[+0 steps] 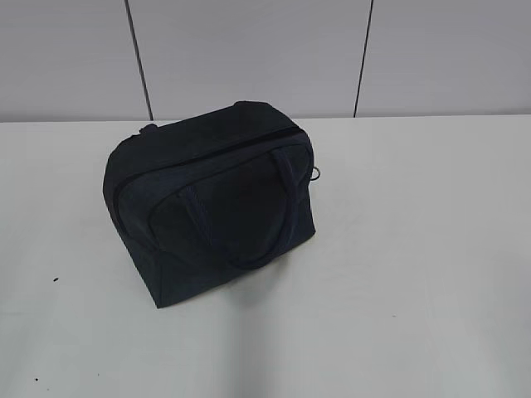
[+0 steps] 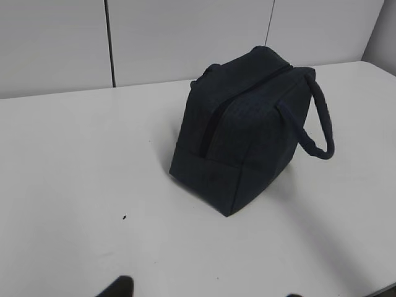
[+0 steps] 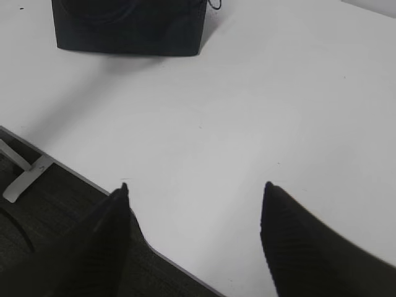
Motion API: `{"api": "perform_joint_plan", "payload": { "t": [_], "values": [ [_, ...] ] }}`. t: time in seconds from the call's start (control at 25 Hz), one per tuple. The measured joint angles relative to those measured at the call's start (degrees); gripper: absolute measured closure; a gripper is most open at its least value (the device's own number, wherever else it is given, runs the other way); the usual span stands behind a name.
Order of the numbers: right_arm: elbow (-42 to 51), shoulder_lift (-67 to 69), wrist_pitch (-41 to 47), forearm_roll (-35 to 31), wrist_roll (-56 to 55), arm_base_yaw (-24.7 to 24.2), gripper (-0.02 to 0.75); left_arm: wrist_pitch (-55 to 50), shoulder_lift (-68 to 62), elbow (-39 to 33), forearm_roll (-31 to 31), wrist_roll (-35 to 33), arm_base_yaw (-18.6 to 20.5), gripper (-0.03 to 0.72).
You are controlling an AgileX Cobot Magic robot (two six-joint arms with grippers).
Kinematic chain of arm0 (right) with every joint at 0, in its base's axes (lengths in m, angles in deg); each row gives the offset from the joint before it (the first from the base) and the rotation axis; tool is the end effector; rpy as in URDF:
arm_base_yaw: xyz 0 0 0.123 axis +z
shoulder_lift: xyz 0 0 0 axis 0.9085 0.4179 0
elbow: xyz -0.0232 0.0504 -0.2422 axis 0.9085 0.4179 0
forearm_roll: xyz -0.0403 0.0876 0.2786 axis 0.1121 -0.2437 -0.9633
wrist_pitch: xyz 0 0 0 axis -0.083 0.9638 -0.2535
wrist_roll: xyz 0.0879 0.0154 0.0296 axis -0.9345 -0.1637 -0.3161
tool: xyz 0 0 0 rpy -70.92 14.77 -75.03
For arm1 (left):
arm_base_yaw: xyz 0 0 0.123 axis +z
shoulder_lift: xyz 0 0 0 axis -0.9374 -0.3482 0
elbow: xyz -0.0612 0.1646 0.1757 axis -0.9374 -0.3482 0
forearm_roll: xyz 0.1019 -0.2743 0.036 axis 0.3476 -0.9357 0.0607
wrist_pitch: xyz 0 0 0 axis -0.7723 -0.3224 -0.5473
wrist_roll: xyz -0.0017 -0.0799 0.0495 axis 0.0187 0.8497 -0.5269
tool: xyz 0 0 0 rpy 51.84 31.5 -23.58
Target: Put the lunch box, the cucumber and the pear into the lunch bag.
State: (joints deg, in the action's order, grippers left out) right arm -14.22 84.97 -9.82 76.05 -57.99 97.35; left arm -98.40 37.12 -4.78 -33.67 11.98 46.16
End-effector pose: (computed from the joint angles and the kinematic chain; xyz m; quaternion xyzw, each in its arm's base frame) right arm 0.0592 0.0280 0.2910 -0.2432 0.8370 0.0878 0.4822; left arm 0.0595 -0.0265 0.3003 0.1743 0.8380 -0.1087 0.5055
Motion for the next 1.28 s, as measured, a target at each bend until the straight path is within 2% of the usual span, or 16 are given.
{"api": "perform_joint_plan", "payload": {
  "t": [0.56, 0.64, 0.8, 0.92, 1.04, 1.28],
  "values": [
    [0.0, 0.0, -0.1, 0.0, 0.4, -0.6, 0.237, 0.1, 0.0, 0.0, -0.1, 0.0, 0.6, 0.253],
    [0.0, 0.0, -0.1, 0.0, 0.4, -5.1, 0.237, 0.1, 0.0, 0.0, -0.1, 0.0, 4.4, 0.253],
    [0.0, 0.0, -0.1, 0.0, 0.4, -21.7, 0.237, 0.1, 0.0, 0.0, -0.1, 0.0, 17.4, 0.253],
    [0.0, 0.0, -0.1, 0.1, 0.4, -29.5, 0.237, 0.1, 0.1, 0.0, -0.1, 0.0, 24.1, 0.253],
    [0.0, 0.0, -0.1, 0.1, 0.4, -30.7, 0.237, 0.1, 0.1, 0.0, -0.1, 0.0, 25.6, 0.253],
    [0.0, 0.0, -0.1, 0.1, 0.5, -30.7, 0.237, 0.1, 0.1, 0.0, -0.2, 0.0, 25.6, 0.253]
  ]
}}
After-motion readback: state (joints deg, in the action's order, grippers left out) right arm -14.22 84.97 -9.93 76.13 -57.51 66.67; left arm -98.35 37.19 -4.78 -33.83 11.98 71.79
